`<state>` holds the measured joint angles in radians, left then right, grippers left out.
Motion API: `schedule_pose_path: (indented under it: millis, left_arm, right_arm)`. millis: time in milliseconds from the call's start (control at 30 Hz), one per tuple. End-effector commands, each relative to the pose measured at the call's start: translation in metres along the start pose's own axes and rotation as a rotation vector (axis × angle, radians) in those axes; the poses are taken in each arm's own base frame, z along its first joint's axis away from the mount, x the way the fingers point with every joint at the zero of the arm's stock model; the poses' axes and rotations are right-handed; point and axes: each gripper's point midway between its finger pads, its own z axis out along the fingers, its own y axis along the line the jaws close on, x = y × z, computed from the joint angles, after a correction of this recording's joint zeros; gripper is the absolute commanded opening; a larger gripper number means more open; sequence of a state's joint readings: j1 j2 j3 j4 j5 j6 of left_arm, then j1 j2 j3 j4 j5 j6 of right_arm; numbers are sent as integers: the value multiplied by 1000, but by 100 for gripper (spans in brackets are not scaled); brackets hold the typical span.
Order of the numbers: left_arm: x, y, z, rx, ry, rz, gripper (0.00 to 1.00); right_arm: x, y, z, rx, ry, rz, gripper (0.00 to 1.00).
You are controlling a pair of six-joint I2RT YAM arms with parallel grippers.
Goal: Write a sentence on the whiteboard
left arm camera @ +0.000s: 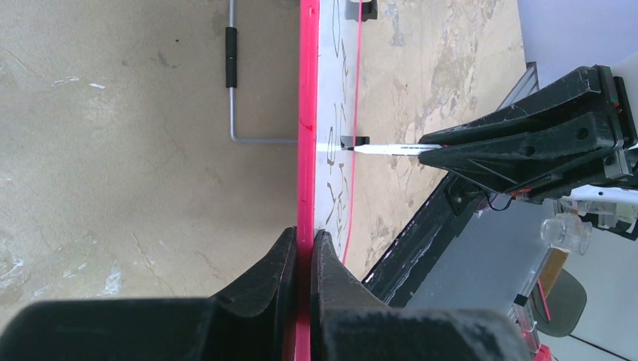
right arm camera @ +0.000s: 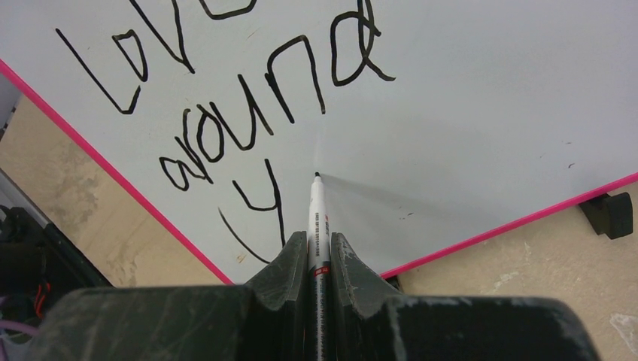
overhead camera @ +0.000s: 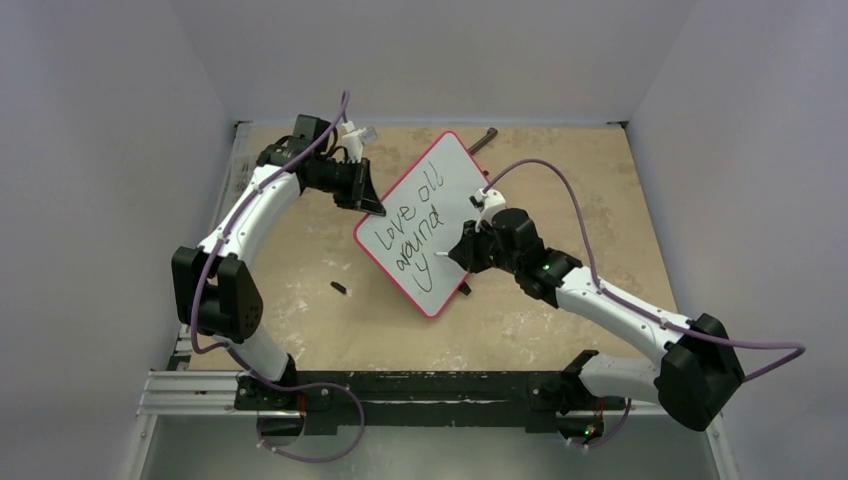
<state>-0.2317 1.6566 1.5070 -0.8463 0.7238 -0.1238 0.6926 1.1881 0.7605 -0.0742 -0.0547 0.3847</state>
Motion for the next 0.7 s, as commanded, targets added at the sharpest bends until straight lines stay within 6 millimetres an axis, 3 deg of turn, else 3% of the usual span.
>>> schedule_pose_path:
  millis: [0,467,667]
  left_arm:
    - [-17,10,-7,-80,-67,55,0]
    - [-17,10,-7,-77,-68,56,0]
    - [-18,10,-7,-78,-69,56,0]
  right_arm:
    - [-8,9,1,-47,-33,-5,0]
    - [40,-1,-2,-56,78,3,0]
    - [40,-14,-5,25,73,36,0]
